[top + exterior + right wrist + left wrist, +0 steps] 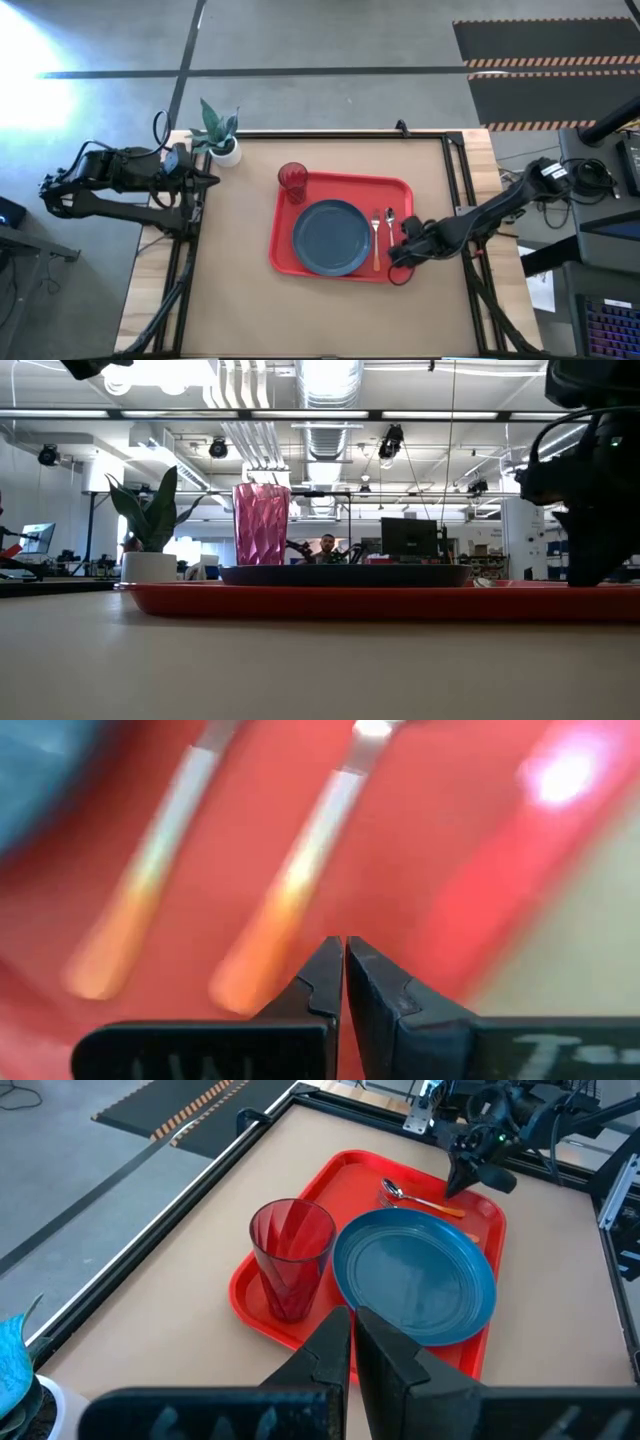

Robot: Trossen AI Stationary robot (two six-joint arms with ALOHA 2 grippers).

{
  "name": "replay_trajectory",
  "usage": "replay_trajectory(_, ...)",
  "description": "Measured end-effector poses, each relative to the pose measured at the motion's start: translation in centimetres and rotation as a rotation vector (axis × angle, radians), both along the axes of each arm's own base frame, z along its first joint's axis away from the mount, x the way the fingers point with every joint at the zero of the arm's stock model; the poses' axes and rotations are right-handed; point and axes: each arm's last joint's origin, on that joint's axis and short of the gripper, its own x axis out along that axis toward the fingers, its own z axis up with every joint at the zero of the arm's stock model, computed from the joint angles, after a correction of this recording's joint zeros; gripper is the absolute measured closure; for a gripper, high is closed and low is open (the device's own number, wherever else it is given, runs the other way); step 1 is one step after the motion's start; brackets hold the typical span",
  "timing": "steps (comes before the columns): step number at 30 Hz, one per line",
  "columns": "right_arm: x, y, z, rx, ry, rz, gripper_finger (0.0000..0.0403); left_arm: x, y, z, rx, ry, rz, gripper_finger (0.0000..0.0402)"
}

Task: Pick and place plate/cup/fork/spoon on tray
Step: Adjust the red tray

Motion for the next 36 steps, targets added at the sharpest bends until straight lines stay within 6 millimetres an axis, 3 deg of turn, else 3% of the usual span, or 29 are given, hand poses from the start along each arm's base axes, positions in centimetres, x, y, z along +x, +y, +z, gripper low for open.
replay_trajectory(6, -1.7, -0.8, 2.3, -0.031, 0.099, -0.025, 0.0394, 0.0, 0.0, 0.0, 0.000, 0.001, 0.000, 0.0401)
replay_trajectory(12, -2.1, -1.1, 4.2, -0.051, 0.015, -0.045, 0.0394, 0.0, 0.0, 0.0, 0.000, 0.002, -0.001, 0.0401)
replay_trajectory(16, -1.1, -0.5, 4.6, -0.005, -0.109, -0.042, 0.0394, 0.0, 0.0, 0.0, 0.000, 0.002, 0.000, 0.0401)
replay_trajectory(25, -0.1, 1.0, 2.0, 0.054, 0.018, -0.010, 0.0394, 0.0, 0.0, 0.0, 0.009, 0.004, -0.001, 0.0401)
replay_trajectory(36, 0.7, 3.3, -0.7, 0.081, 0.041, -0.022, 0.0394, 0.0, 0.0, 0.0, 0.009, 0.002, 0.000, 0.0401)
